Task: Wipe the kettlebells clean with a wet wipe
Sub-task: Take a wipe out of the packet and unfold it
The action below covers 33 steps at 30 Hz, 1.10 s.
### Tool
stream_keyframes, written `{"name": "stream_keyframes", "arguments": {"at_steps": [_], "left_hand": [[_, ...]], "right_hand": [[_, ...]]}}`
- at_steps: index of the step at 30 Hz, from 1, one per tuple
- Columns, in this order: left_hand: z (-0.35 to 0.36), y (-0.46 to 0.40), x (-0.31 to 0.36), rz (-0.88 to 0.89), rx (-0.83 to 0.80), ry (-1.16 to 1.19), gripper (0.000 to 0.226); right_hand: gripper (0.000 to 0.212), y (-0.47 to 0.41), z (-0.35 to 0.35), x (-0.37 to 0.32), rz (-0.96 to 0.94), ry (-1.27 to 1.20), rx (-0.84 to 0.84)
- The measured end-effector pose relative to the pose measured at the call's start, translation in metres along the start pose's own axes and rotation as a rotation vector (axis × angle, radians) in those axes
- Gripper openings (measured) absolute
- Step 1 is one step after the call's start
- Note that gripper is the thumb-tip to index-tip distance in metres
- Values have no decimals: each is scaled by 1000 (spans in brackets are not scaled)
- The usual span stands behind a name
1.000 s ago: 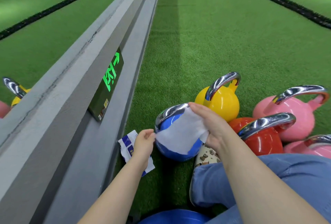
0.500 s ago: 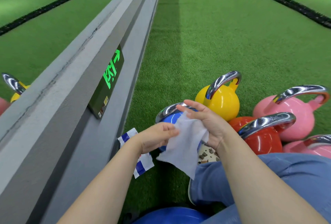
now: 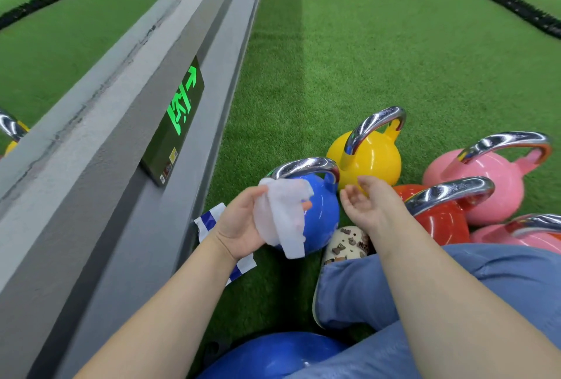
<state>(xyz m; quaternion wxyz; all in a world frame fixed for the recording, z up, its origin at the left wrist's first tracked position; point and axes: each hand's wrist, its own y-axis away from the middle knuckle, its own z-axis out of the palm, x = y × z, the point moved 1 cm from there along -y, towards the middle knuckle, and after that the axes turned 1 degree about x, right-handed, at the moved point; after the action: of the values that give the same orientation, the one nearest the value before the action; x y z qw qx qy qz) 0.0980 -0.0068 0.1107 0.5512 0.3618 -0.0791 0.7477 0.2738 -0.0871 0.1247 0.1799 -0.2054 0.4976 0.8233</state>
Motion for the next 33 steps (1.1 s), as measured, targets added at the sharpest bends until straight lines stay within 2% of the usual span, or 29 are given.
{"name": "stream_keyframes", "arguments": {"at_steps": [2, 4, 6, 8, 10, 13, 16, 20, 23, 26, 28, 31, 33], "left_hand": [[1, -2, 2, 74, -12, 54, 49], [2, -5, 2, 62, -23, 91, 57], [1, -6, 0, 32, -16, 82, 60], [0, -8, -2, 15, 20, 40, 60], [-3, -10, -5, 10, 87, -37, 57], [-8, -11, -6, 20, 230, -142, 45], [-9, -10, -6, 73, 315, -243, 32], [-17, -6, -5, 178, 584, -397, 7], [-24, -4, -1, 259, 702, -409, 15], [-28, -2, 3, 293, 703, -555, 26], [-29, -1, 8, 306, 679, -690, 26], [-33, -1, 14, 349, 716, -914, 20], [-35, -1, 17, 383, 751, -1098, 18]], "right_hand": [[31, 0, 0, 14, 105, 329, -73], [51, 2, 1, 28, 223, 680, -189], [68, 0, 1, 36, 293, 836, -306], [67, -2, 4, 39, 309, 794, -391], [51, 0, 6, 39, 283, 714, -440], [17, 0, 7, 38, 189, 648, -439], [5, -3, 7, 37, 61, 626, -371], [10, -7, 8, 37, -92, 612, -284], [11, -9, 7, 38, -178, 677, -289], [9, -12, 8, 41, -281, 806, -231], [17, -13, 10, 40, -331, 838, -194], [38, -11, 11, 39, -371, 899, -241], [38, -9, 11, 40, -408, 1026, -259]]}}
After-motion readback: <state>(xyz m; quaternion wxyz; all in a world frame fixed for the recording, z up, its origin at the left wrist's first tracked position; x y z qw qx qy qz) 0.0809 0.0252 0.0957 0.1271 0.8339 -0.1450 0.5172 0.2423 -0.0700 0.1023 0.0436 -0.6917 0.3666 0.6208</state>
